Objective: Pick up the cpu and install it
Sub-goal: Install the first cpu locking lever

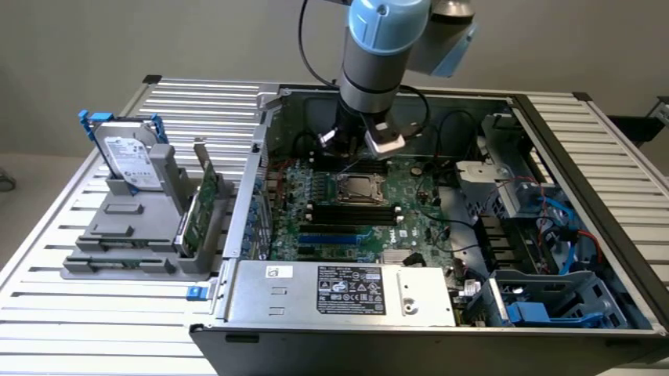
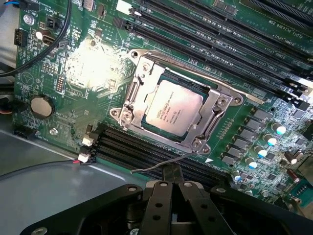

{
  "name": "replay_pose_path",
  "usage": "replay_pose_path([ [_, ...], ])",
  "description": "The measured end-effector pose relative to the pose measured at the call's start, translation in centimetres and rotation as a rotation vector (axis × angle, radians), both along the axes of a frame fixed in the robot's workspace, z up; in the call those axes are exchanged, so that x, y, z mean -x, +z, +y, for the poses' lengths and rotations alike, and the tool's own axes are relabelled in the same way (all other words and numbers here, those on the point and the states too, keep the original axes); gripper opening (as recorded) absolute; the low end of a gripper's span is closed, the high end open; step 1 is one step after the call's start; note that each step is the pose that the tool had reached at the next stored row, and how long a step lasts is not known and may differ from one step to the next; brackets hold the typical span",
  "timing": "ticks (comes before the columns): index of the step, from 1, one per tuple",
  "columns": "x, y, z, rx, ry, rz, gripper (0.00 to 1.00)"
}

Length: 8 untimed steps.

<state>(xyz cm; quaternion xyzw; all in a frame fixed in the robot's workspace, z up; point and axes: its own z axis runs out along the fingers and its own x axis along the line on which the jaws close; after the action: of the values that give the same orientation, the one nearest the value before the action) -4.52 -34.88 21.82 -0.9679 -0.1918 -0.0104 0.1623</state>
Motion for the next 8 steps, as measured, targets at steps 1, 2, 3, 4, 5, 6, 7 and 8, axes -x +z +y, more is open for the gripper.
replay_pose_path([
  [1, 0.0, 0.0, -0.03, 0.0, 0.0, 0.0, 0.11],
  [2, 0.0, 0.0, -0.07, 0.0, 0.0, 0.0, 0.11],
  [3, 0.0, 0.0, -0.11, 0.0, 0.0, 0.0, 0.11],
  [4, 0.0, -0.01, -0.13, -0.0001, 0.0, 0.0, 0.11],
  [5, 0.0, -0.01, -0.14, -0.0002, 0.0, -0.0001, 0.11],
  [6, 0.0, 0.0, -0.19, -0.0001, 0.0, 0.0, 0.11],
  [7, -0.01, 0.0, -0.2, 0.0, 0.0, 0.0, 0.11],
  [8, -0.02, 0.0, -0.21, 0.0, 0.0, 0.0, 0.11],
])
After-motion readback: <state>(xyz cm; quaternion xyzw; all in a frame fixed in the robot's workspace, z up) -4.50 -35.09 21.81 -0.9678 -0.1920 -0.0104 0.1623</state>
